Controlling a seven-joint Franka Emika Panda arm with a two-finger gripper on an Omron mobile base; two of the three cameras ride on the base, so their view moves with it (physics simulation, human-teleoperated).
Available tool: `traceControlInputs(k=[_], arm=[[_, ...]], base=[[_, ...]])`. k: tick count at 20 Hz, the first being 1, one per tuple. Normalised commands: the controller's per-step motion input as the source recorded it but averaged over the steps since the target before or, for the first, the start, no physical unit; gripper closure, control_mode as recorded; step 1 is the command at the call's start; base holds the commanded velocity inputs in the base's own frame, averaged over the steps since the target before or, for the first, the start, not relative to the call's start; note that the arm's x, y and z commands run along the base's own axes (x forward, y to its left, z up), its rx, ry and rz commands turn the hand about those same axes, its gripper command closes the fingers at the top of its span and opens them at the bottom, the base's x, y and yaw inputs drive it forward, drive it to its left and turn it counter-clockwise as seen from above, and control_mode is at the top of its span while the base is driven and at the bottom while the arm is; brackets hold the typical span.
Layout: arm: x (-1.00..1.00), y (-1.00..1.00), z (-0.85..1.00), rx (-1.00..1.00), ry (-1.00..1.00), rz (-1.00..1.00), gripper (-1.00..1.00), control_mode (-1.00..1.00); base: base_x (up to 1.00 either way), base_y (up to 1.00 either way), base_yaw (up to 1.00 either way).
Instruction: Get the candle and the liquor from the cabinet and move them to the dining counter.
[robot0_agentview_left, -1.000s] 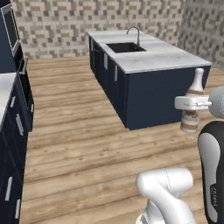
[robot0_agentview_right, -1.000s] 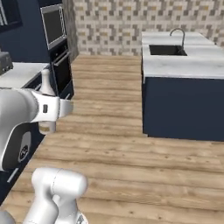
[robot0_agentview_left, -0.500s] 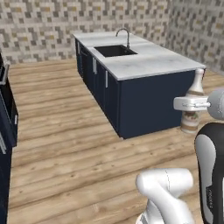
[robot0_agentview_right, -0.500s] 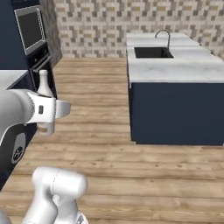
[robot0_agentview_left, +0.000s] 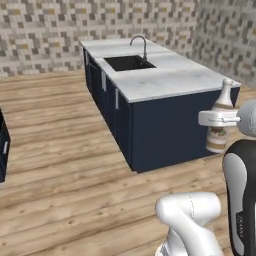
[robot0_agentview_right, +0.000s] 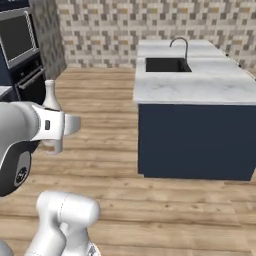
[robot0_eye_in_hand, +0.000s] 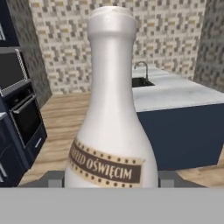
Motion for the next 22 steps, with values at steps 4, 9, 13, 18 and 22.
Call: traceControlInputs(k=[4,9,13,18,22], arm=[[0.0,0.0,0.0,0.0,0.0,0.0,1.0,1.0],[0.0,0.0,0.0,0.0,0.0,0.0,1.0,1.0],[0.0,0.0,0.0,0.0,0.0,0.0,1.0,1.0],[0.0,0.0,0.0,0.0,0.0,0.0,1.0,1.0],[0.0,0.0,0.0,0.0,0.0,0.0,1.0,1.0]], base=[[0.58,-0.58,0.04],[0.56,-0.6,0.02],[0.54,-0.61,0.0],[0.52,-0.63,0.0],[0.52,-0.63,0.0]])
